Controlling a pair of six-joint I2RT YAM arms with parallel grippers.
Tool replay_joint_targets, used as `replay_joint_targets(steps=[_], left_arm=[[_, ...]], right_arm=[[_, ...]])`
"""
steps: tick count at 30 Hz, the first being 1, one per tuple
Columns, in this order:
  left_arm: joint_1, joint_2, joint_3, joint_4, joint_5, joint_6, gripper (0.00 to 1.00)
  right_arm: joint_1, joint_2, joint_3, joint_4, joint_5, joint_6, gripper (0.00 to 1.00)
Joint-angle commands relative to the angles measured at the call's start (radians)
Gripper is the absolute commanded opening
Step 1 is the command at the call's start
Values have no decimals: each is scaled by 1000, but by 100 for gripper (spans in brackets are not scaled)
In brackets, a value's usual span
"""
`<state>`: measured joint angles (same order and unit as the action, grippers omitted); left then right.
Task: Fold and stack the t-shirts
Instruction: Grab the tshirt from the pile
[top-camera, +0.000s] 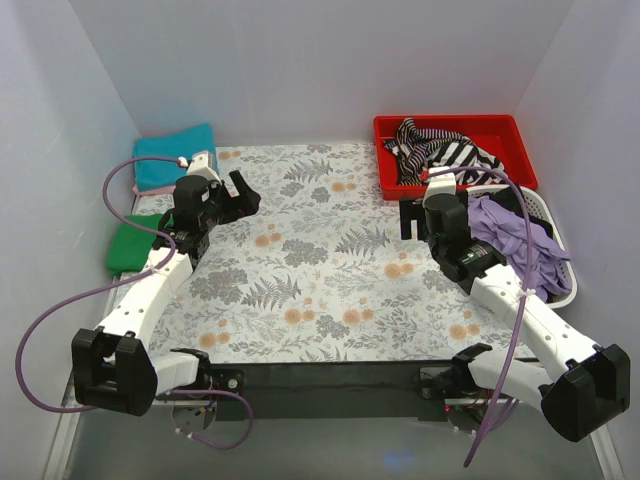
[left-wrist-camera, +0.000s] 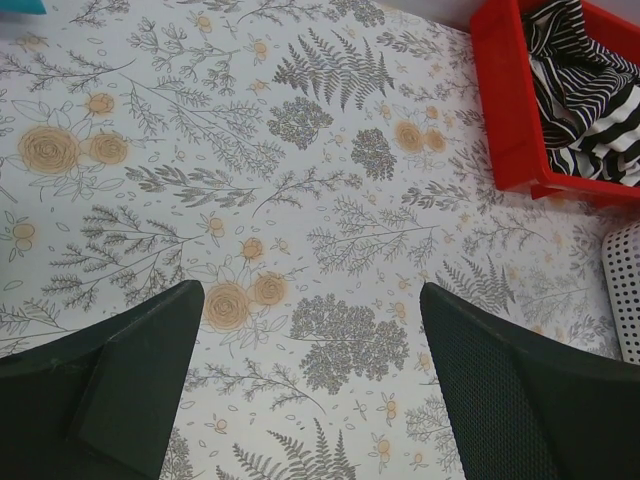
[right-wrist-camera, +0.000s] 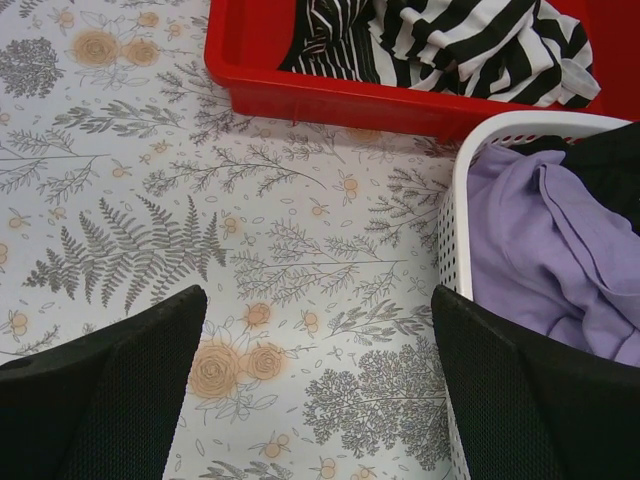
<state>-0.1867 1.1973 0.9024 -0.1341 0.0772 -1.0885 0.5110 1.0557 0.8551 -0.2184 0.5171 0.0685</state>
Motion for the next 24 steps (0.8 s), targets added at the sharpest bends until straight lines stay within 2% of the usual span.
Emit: replay_joint_targets(steps=[1, 6, 9, 14, 17, 24], left_arm=[[-2, -5, 21, 2, 13, 24, 89], [-2, -8, 23, 2, 7, 29, 89], [-2, -5, 24, -1, 21, 33, 89], [-2, 16, 24, -1, 47, 30, 89], [-2, 36, 24, -7, 78, 36, 90], [-2, 70, 27, -7, 133, 22, 90]], right_arm=[[-3, -13, 25, 7, 61, 8, 98], [-5, -8, 19, 5, 138, 7, 98], [-12, 0, 12, -7, 245, 33, 98], [-144, 15, 45, -84, 302, 85, 98], [-224, 35, 45, -85, 317, 83, 93], [-380, 78, 67, -159, 337, 174, 97]])
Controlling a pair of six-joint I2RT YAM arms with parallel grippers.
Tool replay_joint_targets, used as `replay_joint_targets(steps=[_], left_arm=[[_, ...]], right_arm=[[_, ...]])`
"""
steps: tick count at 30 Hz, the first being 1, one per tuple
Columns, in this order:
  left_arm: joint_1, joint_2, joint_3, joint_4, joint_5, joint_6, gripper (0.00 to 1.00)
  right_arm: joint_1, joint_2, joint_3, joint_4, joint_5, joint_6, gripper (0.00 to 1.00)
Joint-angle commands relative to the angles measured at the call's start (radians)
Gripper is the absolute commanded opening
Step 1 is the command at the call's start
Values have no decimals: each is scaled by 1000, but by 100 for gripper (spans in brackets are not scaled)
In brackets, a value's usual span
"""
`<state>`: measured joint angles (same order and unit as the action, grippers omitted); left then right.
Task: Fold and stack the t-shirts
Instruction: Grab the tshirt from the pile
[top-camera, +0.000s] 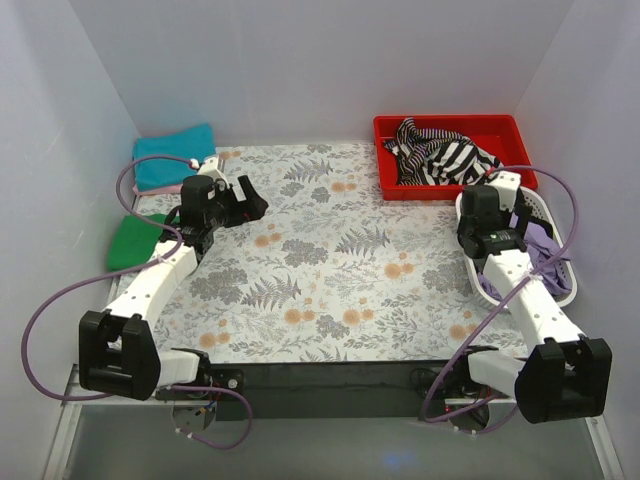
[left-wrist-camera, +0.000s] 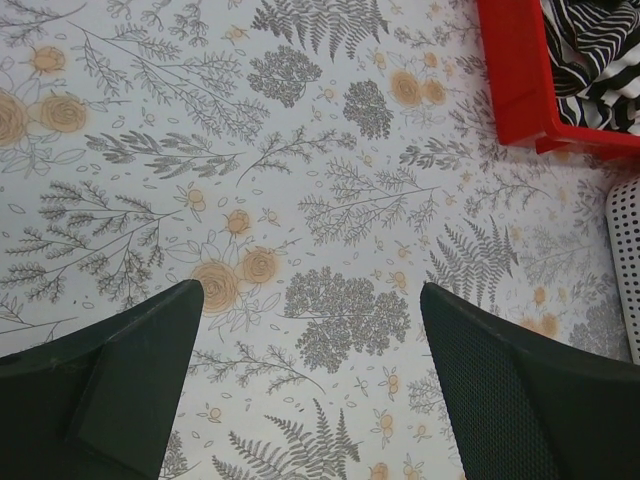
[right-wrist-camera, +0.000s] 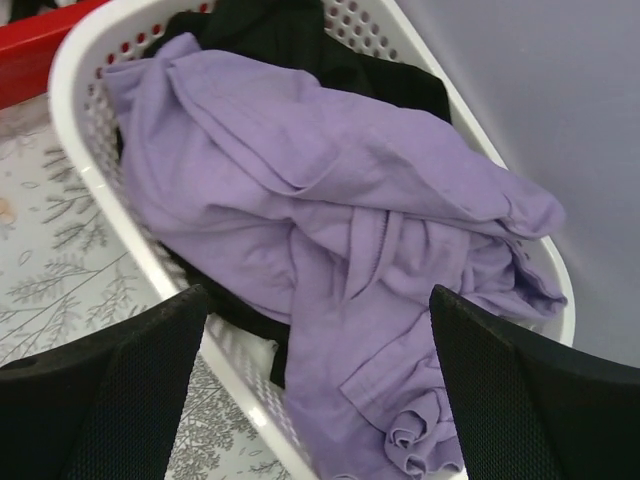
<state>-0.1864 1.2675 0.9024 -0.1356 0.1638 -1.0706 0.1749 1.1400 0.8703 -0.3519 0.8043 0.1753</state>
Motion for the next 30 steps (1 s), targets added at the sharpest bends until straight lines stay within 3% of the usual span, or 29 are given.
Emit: replay_joint_targets(steps=[1, 10, 19, 22, 23, 25, 26, 30], left_arm=[[-2, 4, 29, -4, 57, 3, 90], [-2, 35, 41, 2, 120, -6, 90], [-2, 55, 46, 10, 138, -8, 90], [-2, 69, 49, 13, 157, -8, 90], [-2, 69, 49, 11, 160, -11, 90], [-2, 69, 46, 13, 163, -8, 91], [-2, 69, 46, 13, 157, -9, 90], [-2, 76, 46, 16, 164, -12, 91]], right_arm=[[-75, -3, 46, -25, 52, 75, 97], [-202, 141, 88, -7, 15, 79, 97], [-247, 237, 110, 131, -62, 78, 81], [-247, 276, 136, 146, -59, 67, 58], [-250, 288, 142, 146, -66, 61, 31], [-249, 282, 145, 149, -83, 62, 8], [-249, 262, 145, 155, -123, 49, 1], [-249, 146, 107, 220, -273, 3, 1]])
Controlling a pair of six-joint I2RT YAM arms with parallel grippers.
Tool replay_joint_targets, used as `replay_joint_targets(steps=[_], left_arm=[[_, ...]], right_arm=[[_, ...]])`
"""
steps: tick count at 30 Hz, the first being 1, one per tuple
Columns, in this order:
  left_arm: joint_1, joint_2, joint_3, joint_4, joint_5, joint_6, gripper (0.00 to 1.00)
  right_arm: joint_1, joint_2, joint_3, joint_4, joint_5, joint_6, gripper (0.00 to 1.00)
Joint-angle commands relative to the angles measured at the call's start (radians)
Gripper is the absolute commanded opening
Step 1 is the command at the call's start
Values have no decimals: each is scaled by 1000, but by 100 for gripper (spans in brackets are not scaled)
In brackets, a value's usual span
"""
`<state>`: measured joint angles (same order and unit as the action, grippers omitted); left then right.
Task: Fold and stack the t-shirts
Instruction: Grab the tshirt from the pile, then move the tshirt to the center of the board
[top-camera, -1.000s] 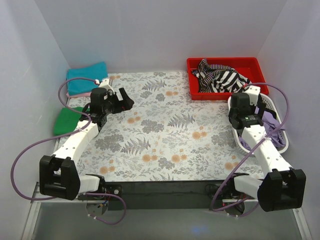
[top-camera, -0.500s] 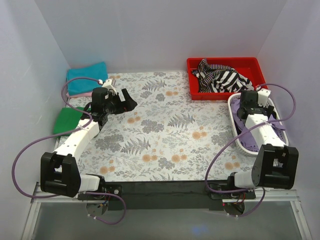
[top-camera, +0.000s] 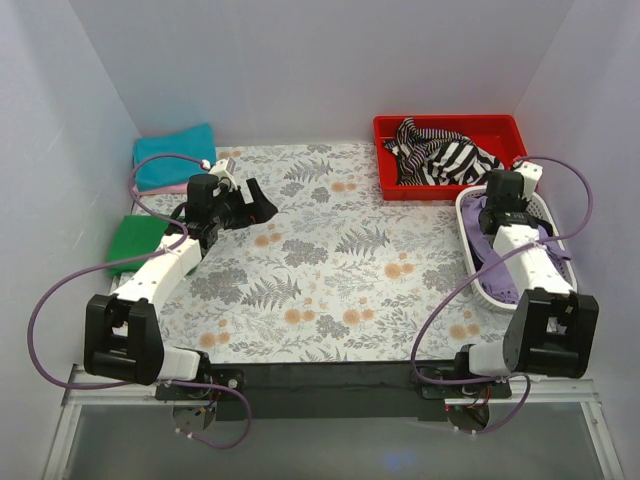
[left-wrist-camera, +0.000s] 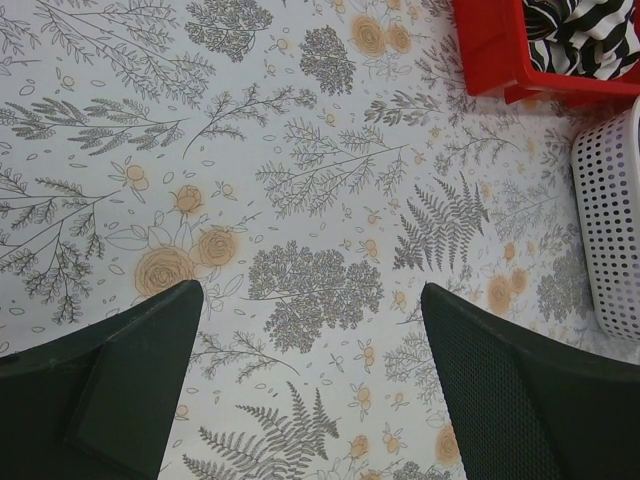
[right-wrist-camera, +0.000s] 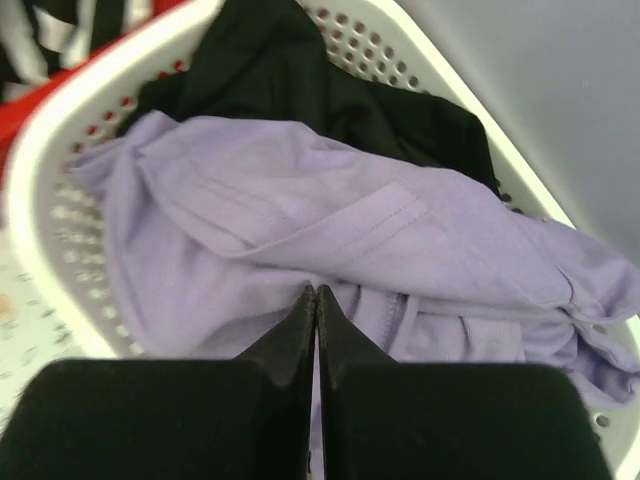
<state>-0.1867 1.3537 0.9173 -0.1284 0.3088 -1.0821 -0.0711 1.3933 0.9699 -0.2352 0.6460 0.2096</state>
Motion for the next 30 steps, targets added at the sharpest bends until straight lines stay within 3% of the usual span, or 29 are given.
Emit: replay_joint_targets(steps=[1, 7, 10, 18, 23, 30], left_arm=[[-2, -8, 29, 13, 23, -2, 91], [-2, 1, 25, 29, 46, -10, 91], [-2, 4, 25, 32, 53, -12, 91], [-2, 4, 26, 35, 64, -19, 91], [-2, -4, 28, 39, 67, -19, 91], [-2, -15, 31, 44, 53, -22, 91]], right_arm=[[-2, -135, -14, 114, -156, -39, 1], [5, -347, -8, 154, -594, -85, 1], [17, -370, 52, 113, -774, -101, 1], [109, -387, 304, 30, -951, -115, 1], [148, -309, 506, -33, -1078, -118, 1], [333, -117, 924, -179, -1111, -165, 1]])
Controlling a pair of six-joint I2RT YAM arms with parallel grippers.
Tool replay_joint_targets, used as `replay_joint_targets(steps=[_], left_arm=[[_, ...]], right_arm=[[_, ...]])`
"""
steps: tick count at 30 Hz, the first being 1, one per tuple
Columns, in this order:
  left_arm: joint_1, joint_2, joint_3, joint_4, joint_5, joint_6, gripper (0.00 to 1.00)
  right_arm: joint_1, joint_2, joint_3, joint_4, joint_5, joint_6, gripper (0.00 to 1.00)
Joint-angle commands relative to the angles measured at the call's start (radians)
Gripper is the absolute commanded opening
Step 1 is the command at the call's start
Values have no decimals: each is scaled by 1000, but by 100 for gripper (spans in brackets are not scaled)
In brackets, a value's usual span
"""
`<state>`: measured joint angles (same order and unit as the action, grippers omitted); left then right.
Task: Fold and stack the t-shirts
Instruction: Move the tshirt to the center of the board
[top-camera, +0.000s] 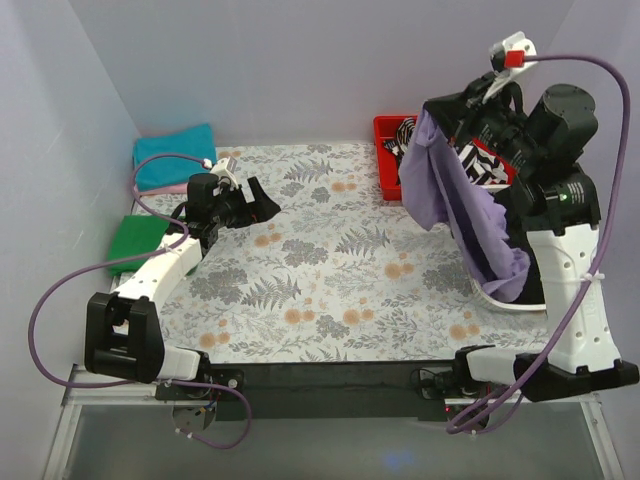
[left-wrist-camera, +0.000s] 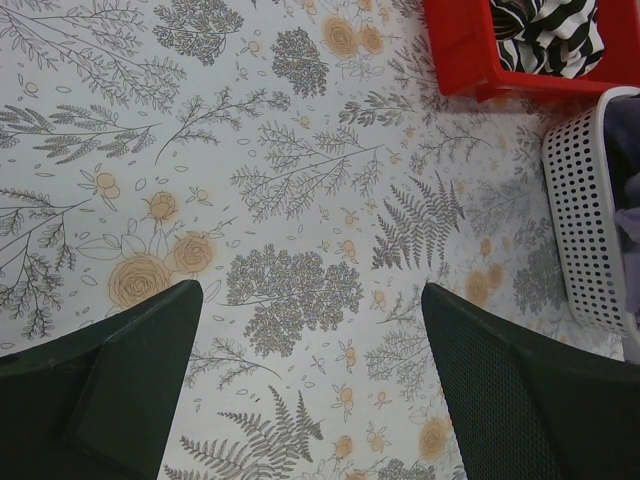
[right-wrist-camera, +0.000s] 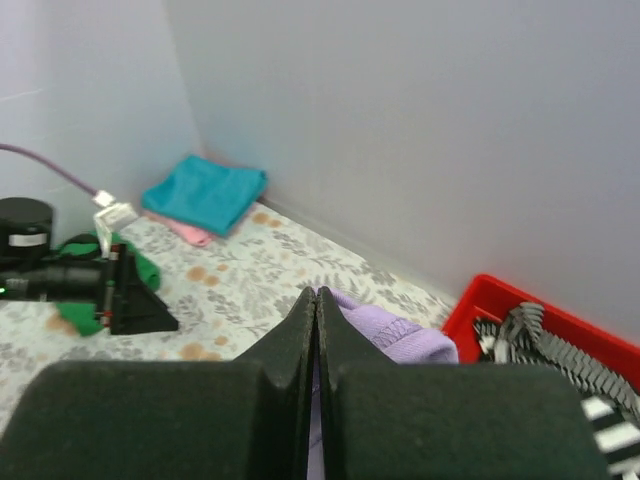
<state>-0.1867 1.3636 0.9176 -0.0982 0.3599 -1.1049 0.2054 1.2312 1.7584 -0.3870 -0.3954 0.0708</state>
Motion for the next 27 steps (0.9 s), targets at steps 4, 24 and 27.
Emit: replay_joint_targets(steps=[4, 24, 27], left_arm=[[-2, -40, 29, 9, -13, -1, 91], [0, -115, -6, -21, -226, -46, 92], [0, -120, -8, -28, -231, -41, 92]], right_arm=[[114, 172, 367, -64, -114, -10, 1], [335, 243, 155, 215, -469, 167, 1], [335, 162, -87, 200, -185, 55, 1]])
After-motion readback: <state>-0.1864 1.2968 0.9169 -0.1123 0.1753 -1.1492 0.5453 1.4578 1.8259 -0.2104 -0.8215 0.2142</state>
